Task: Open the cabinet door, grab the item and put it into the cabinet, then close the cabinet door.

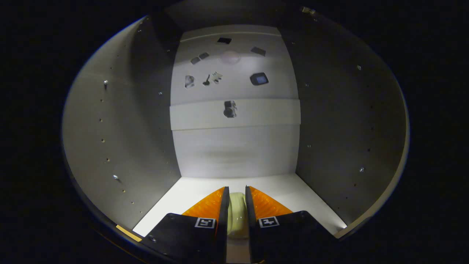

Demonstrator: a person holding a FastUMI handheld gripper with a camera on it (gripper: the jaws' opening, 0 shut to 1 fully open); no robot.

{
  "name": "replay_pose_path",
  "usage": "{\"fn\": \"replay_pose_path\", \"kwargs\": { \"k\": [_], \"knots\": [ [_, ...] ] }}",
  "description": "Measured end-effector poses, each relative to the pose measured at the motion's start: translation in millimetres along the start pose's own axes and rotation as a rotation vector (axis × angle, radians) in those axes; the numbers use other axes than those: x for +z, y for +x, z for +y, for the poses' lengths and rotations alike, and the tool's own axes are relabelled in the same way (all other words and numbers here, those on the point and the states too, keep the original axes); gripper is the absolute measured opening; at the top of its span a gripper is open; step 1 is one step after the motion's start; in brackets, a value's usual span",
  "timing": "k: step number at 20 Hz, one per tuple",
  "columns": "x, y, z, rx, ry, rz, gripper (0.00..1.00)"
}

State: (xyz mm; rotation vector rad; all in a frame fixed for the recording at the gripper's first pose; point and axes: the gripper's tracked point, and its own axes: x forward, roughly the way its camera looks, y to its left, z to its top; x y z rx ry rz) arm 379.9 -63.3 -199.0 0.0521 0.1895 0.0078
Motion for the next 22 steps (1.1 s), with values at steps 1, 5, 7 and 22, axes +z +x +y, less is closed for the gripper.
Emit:
{"fn": "replay_pose_path", "kwargs": {
  "k": [1, 5, 7, 22],
  "knots": [
    [5, -10, 5, 0.015, -0.007, -0.007, 0.27],
    [31, -64, 10, 0.043, -0.067, -0.048, 0.27],
    [41, -96, 7, 0.038, -0.106, -0.066, 0.27],
    [35, -311, 6, -0.015, -0.015, -0.106, 0.81]
  ]
}}
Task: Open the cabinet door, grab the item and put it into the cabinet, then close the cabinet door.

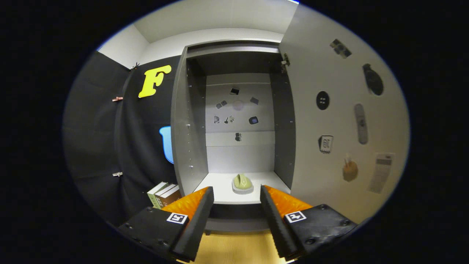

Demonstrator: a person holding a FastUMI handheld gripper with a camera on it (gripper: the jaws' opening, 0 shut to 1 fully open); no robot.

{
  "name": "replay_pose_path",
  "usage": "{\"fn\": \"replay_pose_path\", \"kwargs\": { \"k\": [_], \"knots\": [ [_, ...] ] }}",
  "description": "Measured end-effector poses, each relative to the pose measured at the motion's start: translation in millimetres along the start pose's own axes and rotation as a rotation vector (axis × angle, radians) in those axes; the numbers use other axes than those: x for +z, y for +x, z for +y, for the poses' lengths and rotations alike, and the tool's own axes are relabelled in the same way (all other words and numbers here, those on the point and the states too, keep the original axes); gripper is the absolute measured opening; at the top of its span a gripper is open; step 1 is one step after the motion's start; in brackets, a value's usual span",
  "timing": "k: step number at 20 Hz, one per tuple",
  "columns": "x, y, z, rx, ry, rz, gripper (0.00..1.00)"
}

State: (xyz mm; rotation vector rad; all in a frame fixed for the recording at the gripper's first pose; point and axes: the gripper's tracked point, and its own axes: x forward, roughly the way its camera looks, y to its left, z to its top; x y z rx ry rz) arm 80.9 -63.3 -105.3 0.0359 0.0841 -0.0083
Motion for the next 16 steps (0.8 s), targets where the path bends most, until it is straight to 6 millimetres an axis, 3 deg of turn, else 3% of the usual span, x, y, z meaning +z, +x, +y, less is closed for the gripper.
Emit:
{"fn": "replay_pose_path", "kwargs": {
  "k": [5, 8, 11, 16],
  "knots": [
    [8, -63, -17, -0.086, -0.047, -0.020, 0.82],
    [13, -100, -21, -0.090, -0.068, -0.011, 0.99],
    [24, -139, -36, -0.100, -0.104, -0.021, 0.98],
    [33, -184, -92, -0.117, -0.095, -0.029, 0.98]
  ]
}}
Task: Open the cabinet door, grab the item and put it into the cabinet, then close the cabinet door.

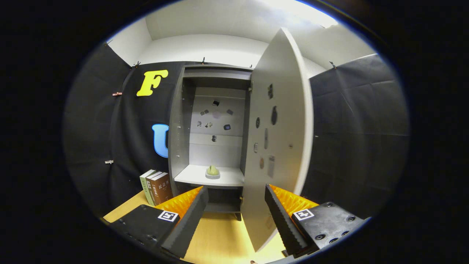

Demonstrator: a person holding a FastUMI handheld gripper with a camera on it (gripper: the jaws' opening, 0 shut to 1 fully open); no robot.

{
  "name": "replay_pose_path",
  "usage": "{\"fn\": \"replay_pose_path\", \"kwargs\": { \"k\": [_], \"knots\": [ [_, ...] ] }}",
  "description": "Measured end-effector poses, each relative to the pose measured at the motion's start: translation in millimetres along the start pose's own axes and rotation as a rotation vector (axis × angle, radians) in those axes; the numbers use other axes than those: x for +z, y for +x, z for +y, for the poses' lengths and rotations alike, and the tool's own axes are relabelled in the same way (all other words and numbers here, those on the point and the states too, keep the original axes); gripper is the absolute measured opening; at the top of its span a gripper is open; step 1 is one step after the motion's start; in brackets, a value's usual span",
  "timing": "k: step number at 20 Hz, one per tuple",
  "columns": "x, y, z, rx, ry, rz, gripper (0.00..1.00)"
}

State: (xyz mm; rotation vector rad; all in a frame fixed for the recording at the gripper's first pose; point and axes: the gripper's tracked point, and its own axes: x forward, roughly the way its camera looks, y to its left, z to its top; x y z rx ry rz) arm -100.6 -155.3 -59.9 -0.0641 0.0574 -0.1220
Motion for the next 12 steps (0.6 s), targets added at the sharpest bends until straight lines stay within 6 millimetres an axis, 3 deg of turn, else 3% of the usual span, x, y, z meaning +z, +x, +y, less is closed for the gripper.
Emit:
{"fn": "replay_pose_path", "kwargs": {
  "k": [6, 12],
  "knots": [
    [-3, -6, -96, -0.015, -0.013, 0.002, 0.97],
    [-2, 15, -136, 0.067, -0.008, -0.019, 0.97]
  ]
}}
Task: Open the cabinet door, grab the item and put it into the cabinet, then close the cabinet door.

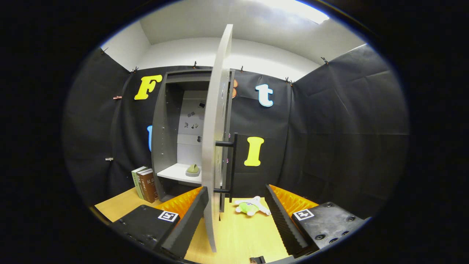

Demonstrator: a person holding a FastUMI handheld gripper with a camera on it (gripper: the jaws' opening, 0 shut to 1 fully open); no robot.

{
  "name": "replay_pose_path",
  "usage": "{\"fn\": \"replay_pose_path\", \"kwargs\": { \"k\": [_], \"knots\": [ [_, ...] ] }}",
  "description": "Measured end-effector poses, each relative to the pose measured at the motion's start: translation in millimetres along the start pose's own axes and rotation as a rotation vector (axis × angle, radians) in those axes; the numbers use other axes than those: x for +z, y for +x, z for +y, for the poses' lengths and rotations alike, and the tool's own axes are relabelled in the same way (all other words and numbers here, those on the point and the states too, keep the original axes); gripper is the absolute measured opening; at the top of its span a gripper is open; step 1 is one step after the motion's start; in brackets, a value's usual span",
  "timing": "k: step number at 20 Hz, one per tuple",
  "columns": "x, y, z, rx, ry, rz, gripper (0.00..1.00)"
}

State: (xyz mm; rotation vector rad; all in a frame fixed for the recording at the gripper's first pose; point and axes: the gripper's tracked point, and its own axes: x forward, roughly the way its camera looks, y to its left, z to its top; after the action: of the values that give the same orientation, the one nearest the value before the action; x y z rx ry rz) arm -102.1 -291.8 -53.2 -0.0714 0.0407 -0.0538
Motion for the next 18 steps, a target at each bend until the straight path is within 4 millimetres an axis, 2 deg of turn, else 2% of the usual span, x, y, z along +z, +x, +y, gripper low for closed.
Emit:
{"fn": "replay_pose_path", "kwargs": {
  "k": [6, 10, 18],
  "knots": [
    [-17, 19, -15, 0.075, 0.046, 0.028, 0.97],
    [-24, 31, -4, 0.127, 0.058, 0.047, 0.96],
    [-25, 34, 1, 0.127, 0.083, 0.059, 0.96]
  ]
}}
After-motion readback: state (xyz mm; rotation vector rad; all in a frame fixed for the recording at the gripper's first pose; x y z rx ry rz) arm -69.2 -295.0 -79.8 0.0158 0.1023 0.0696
